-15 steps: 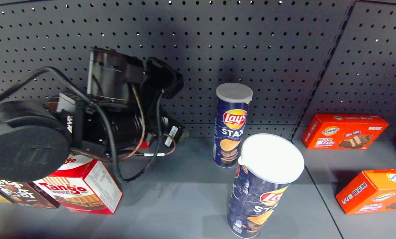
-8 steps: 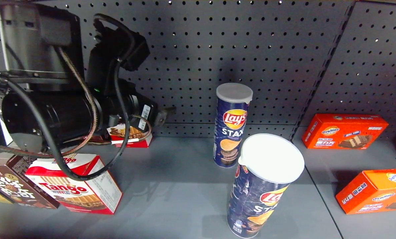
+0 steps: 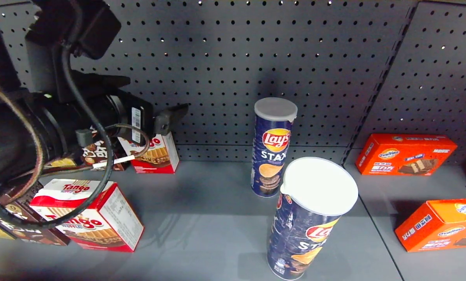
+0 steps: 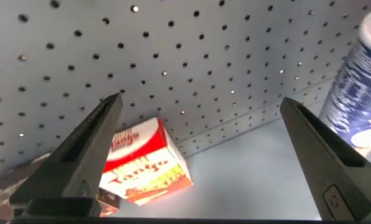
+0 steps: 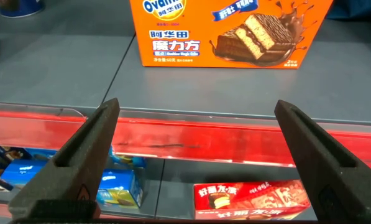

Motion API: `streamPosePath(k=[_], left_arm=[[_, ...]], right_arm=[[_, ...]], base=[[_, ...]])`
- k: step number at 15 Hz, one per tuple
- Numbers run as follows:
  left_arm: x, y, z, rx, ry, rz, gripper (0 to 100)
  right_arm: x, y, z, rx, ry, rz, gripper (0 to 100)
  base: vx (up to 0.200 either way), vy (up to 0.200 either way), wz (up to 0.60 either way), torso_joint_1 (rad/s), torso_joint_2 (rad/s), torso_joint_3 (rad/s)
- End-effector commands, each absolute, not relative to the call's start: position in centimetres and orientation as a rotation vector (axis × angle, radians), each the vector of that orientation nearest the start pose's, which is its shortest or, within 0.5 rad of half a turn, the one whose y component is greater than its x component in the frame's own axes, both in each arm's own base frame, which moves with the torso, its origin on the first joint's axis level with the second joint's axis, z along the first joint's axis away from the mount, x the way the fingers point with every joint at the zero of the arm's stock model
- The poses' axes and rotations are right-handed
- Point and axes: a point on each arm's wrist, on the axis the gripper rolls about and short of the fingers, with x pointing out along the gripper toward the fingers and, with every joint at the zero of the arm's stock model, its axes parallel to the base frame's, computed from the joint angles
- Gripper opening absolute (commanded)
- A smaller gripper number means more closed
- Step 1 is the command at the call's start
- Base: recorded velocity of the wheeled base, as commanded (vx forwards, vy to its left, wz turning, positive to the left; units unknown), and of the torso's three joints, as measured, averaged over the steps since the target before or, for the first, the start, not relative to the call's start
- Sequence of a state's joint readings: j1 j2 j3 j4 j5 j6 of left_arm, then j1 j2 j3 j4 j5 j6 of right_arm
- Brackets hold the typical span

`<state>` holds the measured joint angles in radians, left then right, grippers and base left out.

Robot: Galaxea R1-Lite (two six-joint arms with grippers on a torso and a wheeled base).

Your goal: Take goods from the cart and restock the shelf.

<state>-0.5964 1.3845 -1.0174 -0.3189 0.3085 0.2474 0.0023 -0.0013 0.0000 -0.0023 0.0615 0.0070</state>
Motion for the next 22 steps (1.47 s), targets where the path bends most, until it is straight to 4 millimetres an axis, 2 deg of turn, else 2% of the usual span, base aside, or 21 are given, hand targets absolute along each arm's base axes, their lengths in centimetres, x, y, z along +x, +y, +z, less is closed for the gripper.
streamPosePath(k=[1, 2, 3, 4, 5, 8, 11, 13, 14, 16, 17, 18, 22], left_arm=[[18.0, -11.0, 28.7, 0.267, 0.002, -0.276, 100], [17.9, -10.9, 28.6, 0.267, 0.002, -0.273, 100], [17.5, -10.1, 28.8, 0.261, -0.008, -0.252, 100], [17.5, -10.1, 28.7, 0.262, -0.006, -0.249, 100], [17.5, -10.0, 28.7, 0.258, -0.007, -0.246, 100], [17.7, -9.8, 28.9, 0.251, -0.020, -0.228, 100], [18.0, -9.9, 28.6, 0.257, -0.011, -0.226, 100], [18.2, -10.0, 28.7, 0.257, -0.011, -0.226, 100], [18.2, -10.0, 28.7, 0.257, -0.011, -0.226, 100], [18.3, -10.1, 28.6, 0.260, -0.007, -0.225, 100], [18.4, -10.1, 28.6, 0.261, -0.006, -0.226, 100], [18.4, -10.1, 28.6, 0.261, -0.006, -0.227, 100], [18.4, -10.1, 28.5, 0.262, -0.002, -0.229, 100]], right_arm=[[-2.3, 0.1, 7.6, 0.006, 0.002, 0.057, 100], [-2.2, 0.1, 7.6, 0.006, 0.002, 0.055, 100], [-2.9, 0.0, 12.5, 0.057, -0.094, 0.041, 100], [-1.4, 0.0, 16.9, 0.083, -0.044, 0.088, 100], [-0.4, 0.1, 19.3, 0.072, -0.029, 0.165, 100], [1.5, 0.5, 21.7, -0.023, 0.010, 0.241, 100], [5.5, 1.5, 25.2, -0.119, 0.097, 0.333, 100], [7.6, 2.9, 25.6, -0.132, 0.150, 0.443, 100], [7.6, 2.9, 25.6, -0.132, 0.150, 0.443, 100], [10.1, 6.0, 24.2, -0.167, 0.281, 0.574, 100], [10.3, 6.4, 24.1, -0.168, 0.295, 0.593, 100], [10.8, 8.0, 23.7, -0.172, 0.326, 0.636, 100], [11.7, 9.5, 22.8, -0.192, 0.372, 0.668, 100]], base=[[0.000, 0.000, 0.00, 0.000, 0.00, 0.000], [0.000, 0.000, 0.00, 0.000, 0.00, 0.000], [0.000, 0.000, 0.00, 0.000, 0.00, 0.000], [0.000, 0.000, 0.00, 0.000, 0.00, 0.000], [0.000, 0.000, 0.00, 0.000, 0.00, 0.000], [0.000, 0.000, 0.00, 0.000, 0.00, 0.000], [0.000, 0.000, 0.00, 0.000, 0.00, 0.000], [0.000, 0.000, 0.00, 0.000, 0.00, 0.000], [0.000, 0.000, 0.00, 0.000, 0.00, 0.000], [0.000, 0.000, 0.00, 0.000, 0.00, 0.000], [0.000, 0.000, 0.00, 0.000, 0.00, 0.000], [0.000, 0.000, 0.00, 0.000, 0.00, 0.000], [0.000, 0.000, 0.00, 0.000, 0.00, 0.000]])
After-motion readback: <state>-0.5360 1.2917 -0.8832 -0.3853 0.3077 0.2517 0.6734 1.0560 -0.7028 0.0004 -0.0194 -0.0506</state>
